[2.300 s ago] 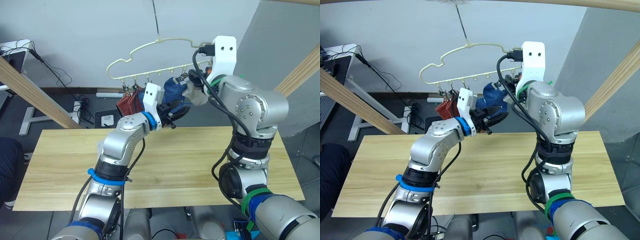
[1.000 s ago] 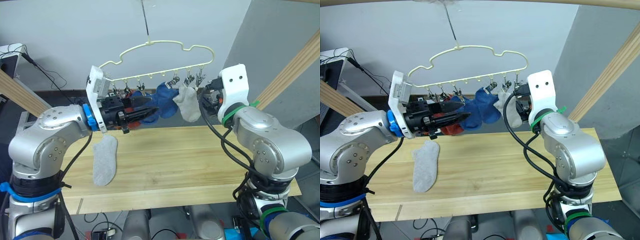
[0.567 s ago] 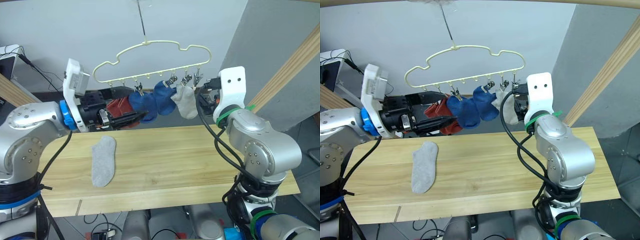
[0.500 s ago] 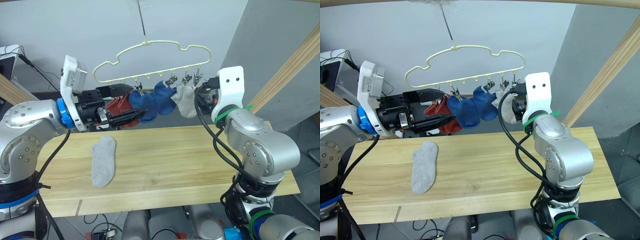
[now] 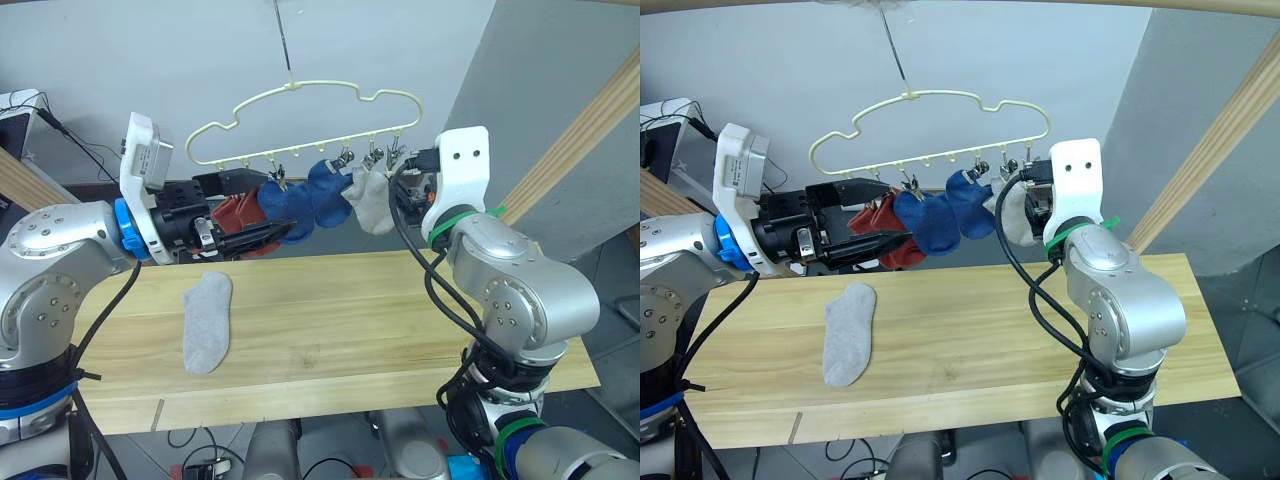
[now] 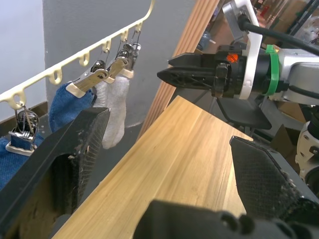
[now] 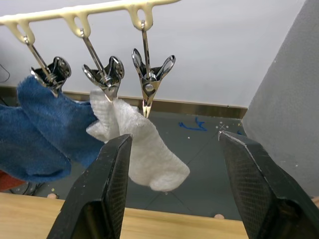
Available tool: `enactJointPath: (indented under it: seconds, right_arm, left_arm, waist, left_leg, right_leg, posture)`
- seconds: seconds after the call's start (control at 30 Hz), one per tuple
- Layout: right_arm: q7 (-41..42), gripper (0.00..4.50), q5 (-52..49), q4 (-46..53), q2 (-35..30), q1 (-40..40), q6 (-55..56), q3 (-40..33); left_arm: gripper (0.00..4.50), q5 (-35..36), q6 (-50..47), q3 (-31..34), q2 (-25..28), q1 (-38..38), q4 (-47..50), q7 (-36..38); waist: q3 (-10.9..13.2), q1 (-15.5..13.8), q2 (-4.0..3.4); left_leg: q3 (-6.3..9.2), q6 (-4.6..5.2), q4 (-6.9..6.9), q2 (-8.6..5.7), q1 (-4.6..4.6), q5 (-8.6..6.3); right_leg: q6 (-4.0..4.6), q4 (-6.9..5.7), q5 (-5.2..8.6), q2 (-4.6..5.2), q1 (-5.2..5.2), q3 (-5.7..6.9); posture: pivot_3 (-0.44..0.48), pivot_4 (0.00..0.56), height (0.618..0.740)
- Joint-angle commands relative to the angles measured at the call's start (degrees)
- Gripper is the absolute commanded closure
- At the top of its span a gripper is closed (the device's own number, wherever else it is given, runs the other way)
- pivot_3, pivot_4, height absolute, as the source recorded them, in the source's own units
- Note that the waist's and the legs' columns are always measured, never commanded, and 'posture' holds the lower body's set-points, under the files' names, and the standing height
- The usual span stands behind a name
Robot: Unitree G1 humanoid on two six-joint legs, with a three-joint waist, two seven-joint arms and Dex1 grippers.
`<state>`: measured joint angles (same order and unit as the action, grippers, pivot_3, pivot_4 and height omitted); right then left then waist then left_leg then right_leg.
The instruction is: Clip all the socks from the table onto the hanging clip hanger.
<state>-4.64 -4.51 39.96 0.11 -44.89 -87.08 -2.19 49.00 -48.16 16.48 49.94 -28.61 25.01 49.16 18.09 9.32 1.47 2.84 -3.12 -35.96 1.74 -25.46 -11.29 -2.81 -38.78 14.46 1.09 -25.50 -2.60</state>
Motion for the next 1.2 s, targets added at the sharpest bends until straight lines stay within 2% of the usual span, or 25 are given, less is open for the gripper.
enactJointPath:
  seconds: [0.03, 0.33, 0.43, 1.2]
  right_arm:
    - [0.05, 1.63, 0.37, 1.05, 0.51, -1.52, 1.45, -0.4]
    - [0.04, 1.63, 0.35, 0.05, 1.35, -2.38, 1.9, -1.0]
    - [0.16, 2.22, 0.23, -0.34, 1.5, -2.56, 2.01, -1.01]
    - [0.4, 2.22, 0.28, -6.0, 3.01, -4.85, 6.84, -1.66]
  left_arm:
    - [0.06, 0.31, 1.6, 0.53, 0.38, 0.04, 1.73, -0.06]
    - [0.06, 0.28, 1.68, 0.55, 0.55, 0.57, 2.1, -0.52]
    - [0.06, 0.35, 1.62, 0.7, 0.63, 0.79, 2.33, -0.8]
    - [0.06, 0.87, 1.07, 1.59, 1.03, 1.72, 4.14, -2.97]
  waist:
    - [0.0, 0.0, 0.0]
    - [0.0, -0.04, 0.0]
    - [0.0, -0.1, 0.0]
    - [0.0, -1.18, 0.0]
  left_leg:
    - [0.0, 0.0, 0.0, 0.0, 0.0, 0.0]
    - [0.0, 0.0, 0.0, 0.0, 0.0, 0.0]
    - [0.0, 0.0, 0.0, 0.0, 0.0, 0.0]
    - [0.0, 0.0, -0.01, 0.0, 0.01, 0.0]
  right_leg:
    - [0.0, 0.0, 0.0, 0.0, 0.0, 0.0]
    - [0.01, -0.02, -0.01, 0.0, 0.0, -0.01]
    - [0.01, -0.02, 0.0, 0.0, 0.0, -0.01]
    - [0.09, -0.06, -0.05, 0.0, -0.01, 0.0]
  posture:
    - [-0.231, 0.311, 0.74]
    - [-0.227, 0.314, 0.74]
    - [-0.215, 0.317, 0.74]
    - [-0.175, 0.318, 0.74]
